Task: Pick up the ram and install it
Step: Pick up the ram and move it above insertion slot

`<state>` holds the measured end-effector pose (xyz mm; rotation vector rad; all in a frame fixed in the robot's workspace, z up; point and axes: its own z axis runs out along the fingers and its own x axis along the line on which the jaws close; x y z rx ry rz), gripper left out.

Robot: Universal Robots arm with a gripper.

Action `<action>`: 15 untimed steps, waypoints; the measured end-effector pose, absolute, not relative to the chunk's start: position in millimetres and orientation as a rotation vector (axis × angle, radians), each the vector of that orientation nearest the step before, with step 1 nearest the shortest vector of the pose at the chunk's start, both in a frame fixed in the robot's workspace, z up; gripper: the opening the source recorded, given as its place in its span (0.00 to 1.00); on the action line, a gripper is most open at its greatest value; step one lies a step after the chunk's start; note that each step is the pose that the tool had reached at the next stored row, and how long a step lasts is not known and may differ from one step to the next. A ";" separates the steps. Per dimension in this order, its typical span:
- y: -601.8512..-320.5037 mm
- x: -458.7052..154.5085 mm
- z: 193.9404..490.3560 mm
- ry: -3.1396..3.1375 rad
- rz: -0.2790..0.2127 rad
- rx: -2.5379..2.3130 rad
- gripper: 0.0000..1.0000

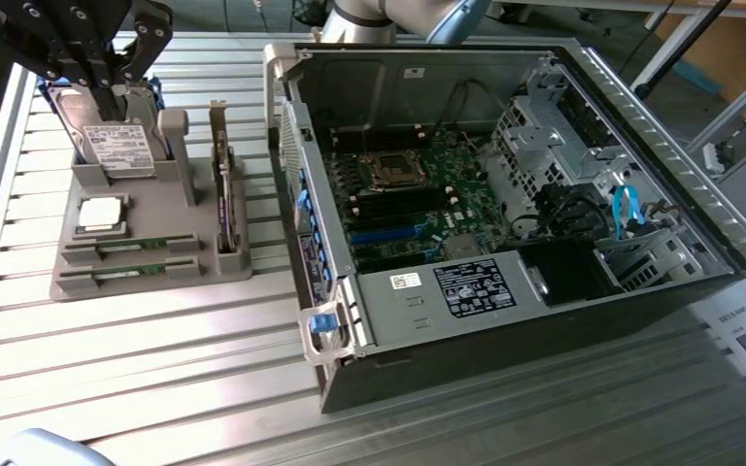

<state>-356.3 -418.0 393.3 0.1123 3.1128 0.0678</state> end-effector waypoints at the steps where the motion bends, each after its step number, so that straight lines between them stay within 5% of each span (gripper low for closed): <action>1: -418.0 -356.3 393.3 3.113 0.068 0.108 0.10; 15: -418.0 -356.3 393.3 3.116 0.069 -0.010 0.10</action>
